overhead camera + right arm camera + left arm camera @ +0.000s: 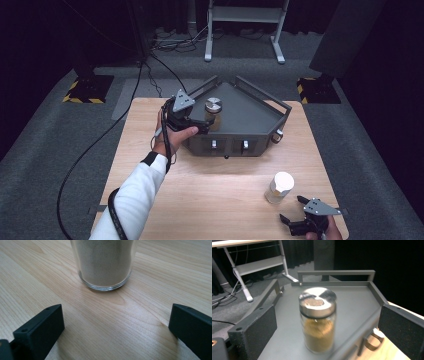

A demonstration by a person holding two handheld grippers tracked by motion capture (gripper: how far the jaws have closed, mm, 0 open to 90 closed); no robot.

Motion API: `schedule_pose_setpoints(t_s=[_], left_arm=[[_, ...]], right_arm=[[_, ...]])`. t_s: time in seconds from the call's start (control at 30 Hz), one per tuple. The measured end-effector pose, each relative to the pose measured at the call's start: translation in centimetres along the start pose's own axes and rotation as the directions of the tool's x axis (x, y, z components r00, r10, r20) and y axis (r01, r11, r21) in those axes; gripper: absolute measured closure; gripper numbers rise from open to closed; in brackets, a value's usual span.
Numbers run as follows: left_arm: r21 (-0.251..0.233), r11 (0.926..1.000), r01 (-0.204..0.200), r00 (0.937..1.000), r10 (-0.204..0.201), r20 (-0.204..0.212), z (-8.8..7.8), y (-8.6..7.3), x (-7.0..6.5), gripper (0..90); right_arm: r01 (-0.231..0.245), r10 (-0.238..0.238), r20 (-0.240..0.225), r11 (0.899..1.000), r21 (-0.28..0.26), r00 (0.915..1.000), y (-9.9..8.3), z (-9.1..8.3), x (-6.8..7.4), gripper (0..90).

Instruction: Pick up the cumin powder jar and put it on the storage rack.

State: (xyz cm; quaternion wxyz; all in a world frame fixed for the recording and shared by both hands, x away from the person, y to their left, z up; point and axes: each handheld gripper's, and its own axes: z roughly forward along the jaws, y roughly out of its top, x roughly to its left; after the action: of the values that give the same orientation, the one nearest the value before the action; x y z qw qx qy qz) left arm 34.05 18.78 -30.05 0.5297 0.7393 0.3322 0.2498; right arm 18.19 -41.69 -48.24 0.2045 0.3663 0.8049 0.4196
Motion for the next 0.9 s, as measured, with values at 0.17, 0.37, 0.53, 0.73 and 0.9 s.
schedule_pose_setpoints(t_s=[0.17, 0.37, 0.53, 0.73, 0.9], left_arm=[[-0.001, 1.0000, 0.004, 0.9999, -0.004, 0.011, -1.8, -1.4, -0.3, 1.9], [-0.006, 0.9999, -0.015, 0.9985, 0.015, 0.053, -3.7, -3.9, -0.9, 1.5], [-0.003, 1.0000, -0.005, 0.9968, 0.005, 0.079, -4.7, -5.8, -1.5, 1.5], [0.002, 0.9999, -0.010, 0.9951, 0.010, 0.099, -5.1, -7.3, -2.2, 1.5], [-0.011, 0.9999, -0.010, 0.9947, 0.011, 0.103, -5.7, -8.8, -2.8, 1.5]], right_arm=[[0.000, 0.000, 0.000, 1.000, -0.001, 1.0000, 0.0, 0.0, 0.0, 0.0], [-0.001, 0.001, 0.000, 1.000, 0.000, 1.0000, 0.0, 0.0, 0.0, 0.0], [-0.001, 0.001, 0.000, 1.000, 0.000, 1.0000, 0.0, 0.0, 0.0, 0.0], [-0.001, 0.001, -0.001, 1.000, -0.001, 1.0000, 0.0, 0.0, 0.0, 0.0], [-0.001, 0.001, -0.001, 1.000, 0.000, 1.0000, 0.0, 0.0, 0.0, 0.0]])
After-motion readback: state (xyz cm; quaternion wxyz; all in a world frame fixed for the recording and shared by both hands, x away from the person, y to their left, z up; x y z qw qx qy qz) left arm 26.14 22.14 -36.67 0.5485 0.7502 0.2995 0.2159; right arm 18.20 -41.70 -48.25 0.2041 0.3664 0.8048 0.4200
